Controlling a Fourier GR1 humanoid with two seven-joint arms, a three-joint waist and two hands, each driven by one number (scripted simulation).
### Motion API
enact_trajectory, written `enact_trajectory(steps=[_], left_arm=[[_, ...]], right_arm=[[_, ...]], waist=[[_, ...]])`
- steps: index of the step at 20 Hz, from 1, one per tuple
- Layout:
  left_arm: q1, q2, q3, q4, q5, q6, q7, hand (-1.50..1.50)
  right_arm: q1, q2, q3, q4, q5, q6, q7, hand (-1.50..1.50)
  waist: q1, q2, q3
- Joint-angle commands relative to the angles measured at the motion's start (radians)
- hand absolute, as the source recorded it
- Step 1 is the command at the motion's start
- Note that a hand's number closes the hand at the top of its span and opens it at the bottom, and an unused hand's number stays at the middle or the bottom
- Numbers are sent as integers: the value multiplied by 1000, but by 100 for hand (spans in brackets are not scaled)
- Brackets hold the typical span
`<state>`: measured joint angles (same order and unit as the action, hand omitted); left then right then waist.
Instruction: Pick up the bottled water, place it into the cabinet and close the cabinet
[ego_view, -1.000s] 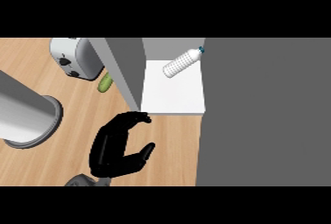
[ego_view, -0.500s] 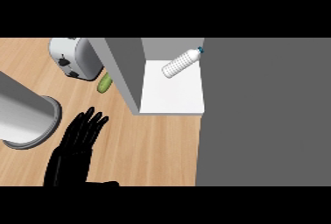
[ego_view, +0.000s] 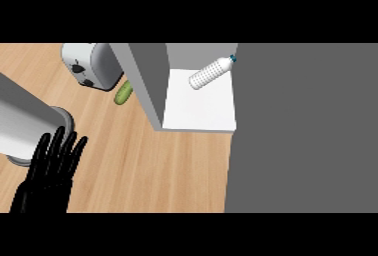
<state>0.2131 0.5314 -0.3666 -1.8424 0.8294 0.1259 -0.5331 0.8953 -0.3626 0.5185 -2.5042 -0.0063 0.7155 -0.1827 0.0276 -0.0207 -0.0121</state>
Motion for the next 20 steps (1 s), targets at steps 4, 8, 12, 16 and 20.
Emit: enact_trajectory(steps=[4,8,12,16,20], left_arm=[[85,89,80,-45,65,-96,0,-150],[114,115,90,-63,86,-156,-1,-150],[133,144,113,-57,96,-192,-1,-150],[120,175,148,-55,119,-231,7,-150],[132,184,142,-64,117,-263,2,-150]], right_arm=[[-6,24,253,-110,94,-39,133,150],[-52,55,290,-82,47,-81,139,150],[-97,41,294,-70,53,-99,165,150],[-166,43,267,-52,41,-130,203,150],[-226,36,257,-10,20,-133,226,150]], waist=[[33,10,-3],[73,23,-2],[100,26,-4],[128,42,-6],[173,50,-9]])
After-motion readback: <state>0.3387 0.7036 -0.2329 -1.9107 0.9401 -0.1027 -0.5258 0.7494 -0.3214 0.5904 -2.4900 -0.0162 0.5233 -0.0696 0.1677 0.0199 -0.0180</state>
